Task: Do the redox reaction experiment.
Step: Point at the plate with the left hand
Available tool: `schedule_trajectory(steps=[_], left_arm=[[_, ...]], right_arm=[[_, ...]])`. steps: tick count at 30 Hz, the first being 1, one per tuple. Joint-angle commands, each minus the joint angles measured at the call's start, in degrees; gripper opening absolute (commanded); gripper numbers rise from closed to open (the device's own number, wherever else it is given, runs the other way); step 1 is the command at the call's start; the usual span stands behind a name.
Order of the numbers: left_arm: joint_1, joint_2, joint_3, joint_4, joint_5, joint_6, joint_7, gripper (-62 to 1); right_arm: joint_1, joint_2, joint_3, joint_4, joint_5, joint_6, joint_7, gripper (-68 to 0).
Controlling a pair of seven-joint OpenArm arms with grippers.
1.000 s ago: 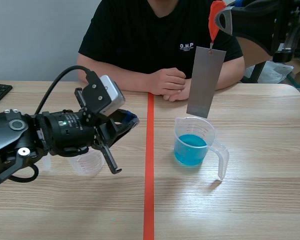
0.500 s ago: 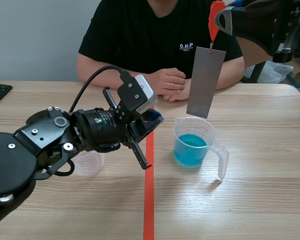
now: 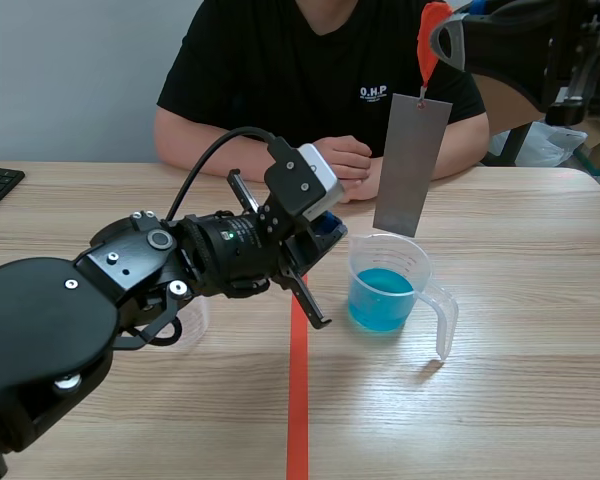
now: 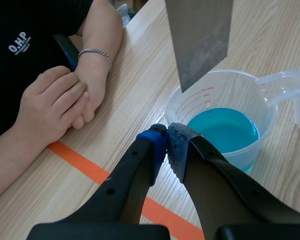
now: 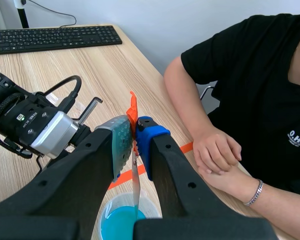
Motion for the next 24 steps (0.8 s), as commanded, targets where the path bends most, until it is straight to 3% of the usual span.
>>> schedule_trajectory(steps=[1,24], left_arm=[[-0.7,0.9,0.3,1.2,-0.2,0.1,-0.7,-56.2],[-0.7,1.8,0.5,1.2,-0.2,0.1,-5.0,-56.2]], right_arm=[[1.2,0.8,0.8,0.2,0.9,-0.2,0.9,-66.0],[1.2,0.8,0.8,0.2,0.9,-0.2,0.9,-66.0]])
